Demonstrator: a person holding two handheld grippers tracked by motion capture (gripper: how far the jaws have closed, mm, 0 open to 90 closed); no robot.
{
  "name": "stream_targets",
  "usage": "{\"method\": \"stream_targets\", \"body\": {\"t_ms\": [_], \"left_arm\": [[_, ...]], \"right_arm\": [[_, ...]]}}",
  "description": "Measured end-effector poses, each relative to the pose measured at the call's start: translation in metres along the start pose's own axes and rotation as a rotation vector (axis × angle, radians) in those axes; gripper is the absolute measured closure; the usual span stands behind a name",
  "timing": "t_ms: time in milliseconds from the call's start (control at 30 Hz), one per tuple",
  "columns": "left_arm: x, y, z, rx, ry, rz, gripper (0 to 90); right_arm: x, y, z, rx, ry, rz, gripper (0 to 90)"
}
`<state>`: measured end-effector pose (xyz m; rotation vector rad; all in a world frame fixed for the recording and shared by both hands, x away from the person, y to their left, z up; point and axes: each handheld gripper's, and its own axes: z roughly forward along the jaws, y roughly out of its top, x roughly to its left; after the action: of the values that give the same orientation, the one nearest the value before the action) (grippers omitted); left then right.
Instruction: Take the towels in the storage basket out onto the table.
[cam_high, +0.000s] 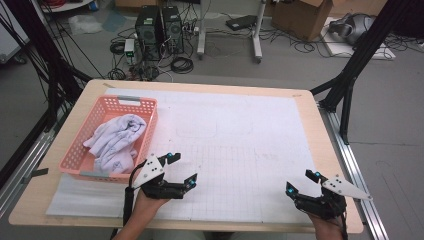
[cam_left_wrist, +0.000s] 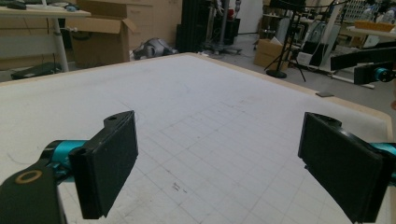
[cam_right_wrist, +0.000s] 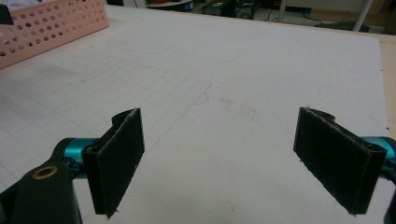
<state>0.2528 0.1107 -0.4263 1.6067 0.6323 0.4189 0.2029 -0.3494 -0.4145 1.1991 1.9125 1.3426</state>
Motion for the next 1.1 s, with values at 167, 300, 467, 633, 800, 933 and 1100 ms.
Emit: {"method": "stream_targets", "body": {"t_ms": [167, 300, 467, 633, 800, 933, 1100], "left_arm": [[0.001, 0.002, -0.001, -0.004, 0.002, -0.011, 12.4], [0.0, 0.008, -0.006, -0.016, 0.009, 0.002, 12.6], [0.001, 0.014, -0.01, -0.029, 0.009, 0.008, 12.6], [0.005, 0.023, -0.017, -0.046, 0.017, 0.017, 12.8], [0.011, 0.033, -0.028, -0.067, 0.035, 0.018, 12.9], [0.017, 0.044, -0.036, -0.086, 0.052, 0.02, 12.8], [0.026, 0.062, -0.051, -0.119, 0.06, 0.014, 12.7]], "right_arm": [[0.001, 0.0, 0.0, 0.005, 0.003, -0.006, 15.1], [0.001, 0.0, 0.0, 0.006, 0.003, -0.004, 15.1], [0.002, 0.001, -0.001, 0.009, 0.004, -0.014, 15.1], [0.003, 0.0, 0.001, 0.013, 0.007, -0.014, 15.1], [0.002, 0.0, 0.001, 0.012, 0.009, -0.019, 15.1], [0.002, 0.0, 0.001, 0.011, 0.01, -0.017, 15.1], [0.002, 0.0, 0.002, 0.01, 0.011, -0.02, 15.1]]}}
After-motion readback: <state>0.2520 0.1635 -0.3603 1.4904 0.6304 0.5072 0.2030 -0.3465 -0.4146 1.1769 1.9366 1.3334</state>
